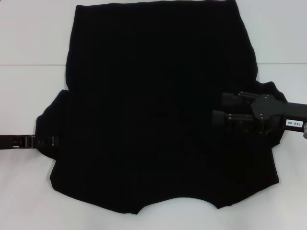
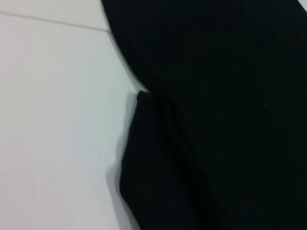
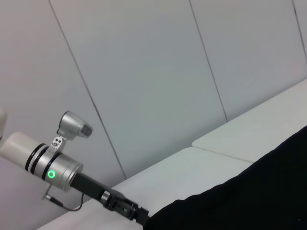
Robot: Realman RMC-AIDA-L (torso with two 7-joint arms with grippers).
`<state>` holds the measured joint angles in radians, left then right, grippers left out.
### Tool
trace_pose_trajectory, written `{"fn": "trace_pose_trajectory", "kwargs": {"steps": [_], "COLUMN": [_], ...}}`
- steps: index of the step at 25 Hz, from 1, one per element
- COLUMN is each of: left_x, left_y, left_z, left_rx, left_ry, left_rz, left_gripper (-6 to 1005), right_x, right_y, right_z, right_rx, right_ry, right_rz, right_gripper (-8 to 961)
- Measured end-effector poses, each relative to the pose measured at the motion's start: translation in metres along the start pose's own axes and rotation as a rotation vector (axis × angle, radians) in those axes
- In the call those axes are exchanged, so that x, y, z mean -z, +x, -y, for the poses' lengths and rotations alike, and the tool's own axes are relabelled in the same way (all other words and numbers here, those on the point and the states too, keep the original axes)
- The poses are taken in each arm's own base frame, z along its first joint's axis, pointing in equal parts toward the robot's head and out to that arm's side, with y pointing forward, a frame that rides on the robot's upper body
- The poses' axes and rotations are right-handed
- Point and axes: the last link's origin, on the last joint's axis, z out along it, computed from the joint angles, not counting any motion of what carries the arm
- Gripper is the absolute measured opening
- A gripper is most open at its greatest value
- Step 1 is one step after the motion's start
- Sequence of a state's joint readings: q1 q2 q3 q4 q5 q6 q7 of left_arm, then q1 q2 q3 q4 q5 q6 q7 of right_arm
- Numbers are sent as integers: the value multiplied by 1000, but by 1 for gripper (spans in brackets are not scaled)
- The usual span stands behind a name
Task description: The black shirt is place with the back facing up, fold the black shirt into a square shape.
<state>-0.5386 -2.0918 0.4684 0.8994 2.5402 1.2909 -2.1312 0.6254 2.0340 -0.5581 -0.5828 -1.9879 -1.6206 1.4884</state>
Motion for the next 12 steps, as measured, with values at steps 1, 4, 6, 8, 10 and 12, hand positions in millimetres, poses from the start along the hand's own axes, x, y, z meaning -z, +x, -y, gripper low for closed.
{"fn": "trace_pose_trajectory", "kwargs": {"steps": [1,4,6,8,10,12], "left_x": [0,-2,-3,-3,-3,-2], "left_y": [-1,-2,-3,-3,-3,-3], "left_z": [0,0,0,0,1,3], "left_rx": [0,3,3,3,3,5], "left_ry": [-1,-2,-1,2,7,15], "left_rz": [2,7,8,7,8,6], "left_gripper": [798,795,792,790,788,785], "right_x": [0,0,0,1,1,1], "right_y": [0,-1,-2,-2,-2,-3], "right_z": [0,0,1,1,1,1], "right_rx": [0,1,2,1,1,2], "right_ry": [1,2,3,3,3,4], "right_rz": [1,4,6,10,11,11], "right_gripper": [899,899,899,900,900,900]}}
